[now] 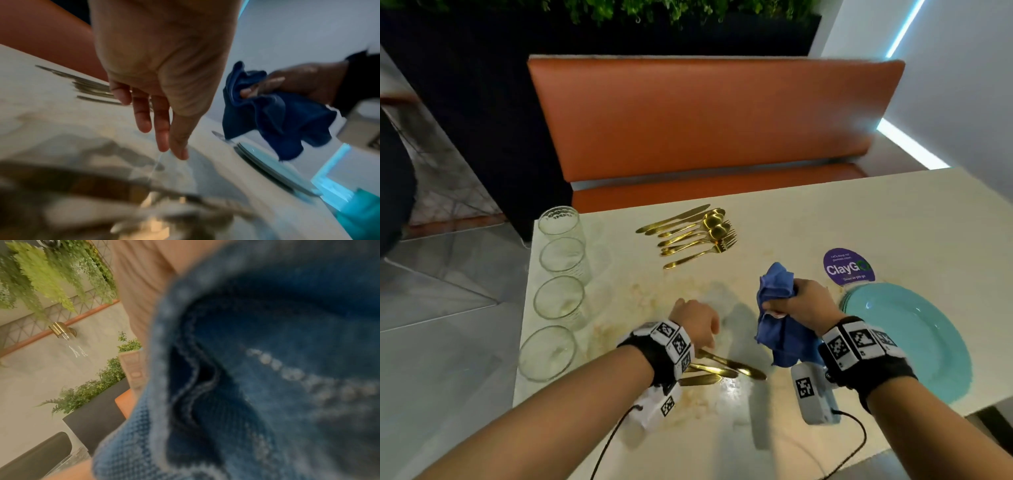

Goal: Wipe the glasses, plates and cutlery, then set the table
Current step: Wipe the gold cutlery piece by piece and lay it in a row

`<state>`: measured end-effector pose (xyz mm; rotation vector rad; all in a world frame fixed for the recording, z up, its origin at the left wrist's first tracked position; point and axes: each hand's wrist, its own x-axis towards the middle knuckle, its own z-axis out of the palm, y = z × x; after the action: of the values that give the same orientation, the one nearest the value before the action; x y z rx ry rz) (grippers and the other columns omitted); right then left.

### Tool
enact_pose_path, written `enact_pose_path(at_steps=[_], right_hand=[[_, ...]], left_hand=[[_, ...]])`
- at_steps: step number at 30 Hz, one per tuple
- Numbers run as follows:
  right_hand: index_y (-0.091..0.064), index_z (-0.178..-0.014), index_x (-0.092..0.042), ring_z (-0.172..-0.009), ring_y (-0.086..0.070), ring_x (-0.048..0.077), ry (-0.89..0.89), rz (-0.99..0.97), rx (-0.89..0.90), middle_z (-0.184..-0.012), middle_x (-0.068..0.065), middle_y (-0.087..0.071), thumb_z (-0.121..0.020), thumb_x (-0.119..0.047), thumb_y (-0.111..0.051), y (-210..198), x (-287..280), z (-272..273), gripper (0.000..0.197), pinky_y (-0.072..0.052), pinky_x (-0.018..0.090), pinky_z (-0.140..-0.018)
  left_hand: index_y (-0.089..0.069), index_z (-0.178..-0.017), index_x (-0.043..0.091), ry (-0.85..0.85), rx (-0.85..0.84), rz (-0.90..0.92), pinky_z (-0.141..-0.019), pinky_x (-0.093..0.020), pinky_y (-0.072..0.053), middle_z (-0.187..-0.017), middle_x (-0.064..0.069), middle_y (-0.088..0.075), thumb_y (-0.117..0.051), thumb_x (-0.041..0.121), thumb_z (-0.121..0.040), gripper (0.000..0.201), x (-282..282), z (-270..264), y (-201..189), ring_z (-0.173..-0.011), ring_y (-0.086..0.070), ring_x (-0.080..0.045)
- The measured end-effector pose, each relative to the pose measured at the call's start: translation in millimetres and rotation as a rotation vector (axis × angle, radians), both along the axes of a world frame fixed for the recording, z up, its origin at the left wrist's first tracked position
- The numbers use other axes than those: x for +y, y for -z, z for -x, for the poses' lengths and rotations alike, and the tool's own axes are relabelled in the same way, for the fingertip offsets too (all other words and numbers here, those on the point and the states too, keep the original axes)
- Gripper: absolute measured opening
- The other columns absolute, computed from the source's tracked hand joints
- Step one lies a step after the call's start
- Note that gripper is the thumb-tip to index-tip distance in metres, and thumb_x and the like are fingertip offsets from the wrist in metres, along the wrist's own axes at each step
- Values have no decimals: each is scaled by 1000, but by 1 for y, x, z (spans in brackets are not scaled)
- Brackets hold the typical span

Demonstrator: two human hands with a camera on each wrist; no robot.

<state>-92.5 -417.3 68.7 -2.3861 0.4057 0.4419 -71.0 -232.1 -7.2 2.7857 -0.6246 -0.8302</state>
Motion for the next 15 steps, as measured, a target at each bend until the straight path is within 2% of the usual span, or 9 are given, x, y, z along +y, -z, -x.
enact_pose_path(at_steps=[2, 6, 8, 10, 15], right_hand=[[-56, -74, -20, -79, -56, 19, 14, -10, 0, -82, 2, -60, -76, -22, -74, 0, -3, 15, 18, -38, 23, -59], [-54, -71, -21, -72, -55, 16, 48, 1, 5, -74, -2, -60, -76, -23, -72, 1, -14, 40, 19, -38, 21, -56], [-53, -70, -22, -69, -55, 13, 60, 6, 13, -70, -5, -57, -77, -23, -71, 4, -20, 50, 20, -37, 18, -54], [-52, -69, -24, -73, -57, 16, 75, 18, 26, -71, -6, -58, -77, -25, -71, 6, -26, 59, 21, -38, 19, -56], [-51, -67, -23, -74, -56, 18, 116, 34, 45, -70, -5, -57, -75, -24, -74, 13, -38, 72, 24, -39, 19, -57]], left_hand=[[-69, -106, 24, 116, -72, -35, -99, -33, -29, -113, 2, -65, -61, 25, -87, 21, -2, 18, 7, -113, -48, -21], [-67, -109, 21, 314, -194, -107, -89, -33, -39, -115, -8, -55, -52, 21, -93, 22, -2, 33, 16, -107, -48, -29], [-66, -109, 19, 345, -200, -117, -87, -34, -42, -115, -10, -52, -49, 15, -94, 23, -2, 32, 17, -105, -49, -30], [-64, -111, 17, 347, -178, -126, -86, -35, -43, -116, -11, -51, -51, 12, -93, 23, -3, 29, 16, -105, -50, -31], [-56, -116, 11, 331, -83, -200, -84, -37, -47, -120, -16, -50, -65, 13, -84, 33, -17, 22, 11, -106, -56, -35]])
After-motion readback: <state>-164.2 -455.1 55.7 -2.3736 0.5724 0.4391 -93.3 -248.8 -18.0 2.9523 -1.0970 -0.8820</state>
